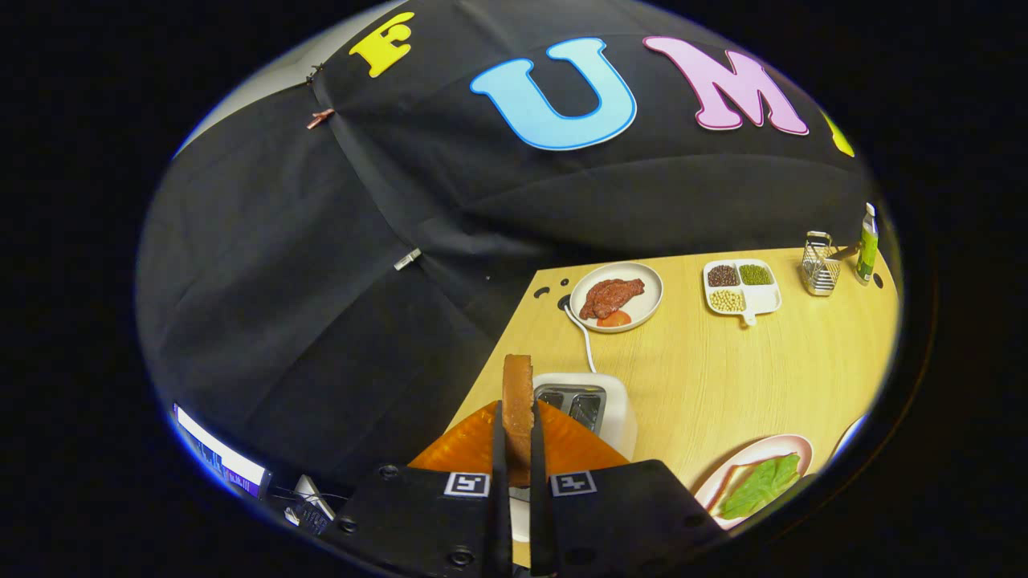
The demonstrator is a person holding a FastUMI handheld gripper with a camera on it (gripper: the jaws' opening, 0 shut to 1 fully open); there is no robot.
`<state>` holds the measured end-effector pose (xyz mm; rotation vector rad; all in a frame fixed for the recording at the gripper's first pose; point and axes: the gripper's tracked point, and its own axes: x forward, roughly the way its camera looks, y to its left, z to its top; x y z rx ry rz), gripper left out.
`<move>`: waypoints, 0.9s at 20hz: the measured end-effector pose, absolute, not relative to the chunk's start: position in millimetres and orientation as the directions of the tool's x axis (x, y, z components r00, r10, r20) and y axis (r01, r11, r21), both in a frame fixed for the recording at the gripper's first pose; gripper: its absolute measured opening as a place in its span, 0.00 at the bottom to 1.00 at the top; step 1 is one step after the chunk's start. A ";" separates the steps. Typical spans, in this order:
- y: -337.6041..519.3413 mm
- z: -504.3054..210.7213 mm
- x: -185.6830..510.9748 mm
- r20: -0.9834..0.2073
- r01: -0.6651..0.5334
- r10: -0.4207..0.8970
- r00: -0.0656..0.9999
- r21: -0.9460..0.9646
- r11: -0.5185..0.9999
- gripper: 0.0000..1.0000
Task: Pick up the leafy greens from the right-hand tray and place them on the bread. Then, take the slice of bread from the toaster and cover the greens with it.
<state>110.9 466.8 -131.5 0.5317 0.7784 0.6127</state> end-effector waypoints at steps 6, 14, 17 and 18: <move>394.8 -99.7 112.8 -0.434 -0.318 0.662 0.611 0.632 0.707 0.13; 260.1 -145.4 101.3 -0.517 -0.232 0.515 0.684 0.516 0.825 0.13; 225.0 -179.7 83.7 -0.576 -0.164 0.460 0.676 0.492 0.855 0.13; 216.0 -192.8 77.8 -0.593 -0.144 0.445 0.671 0.485 0.863 0.13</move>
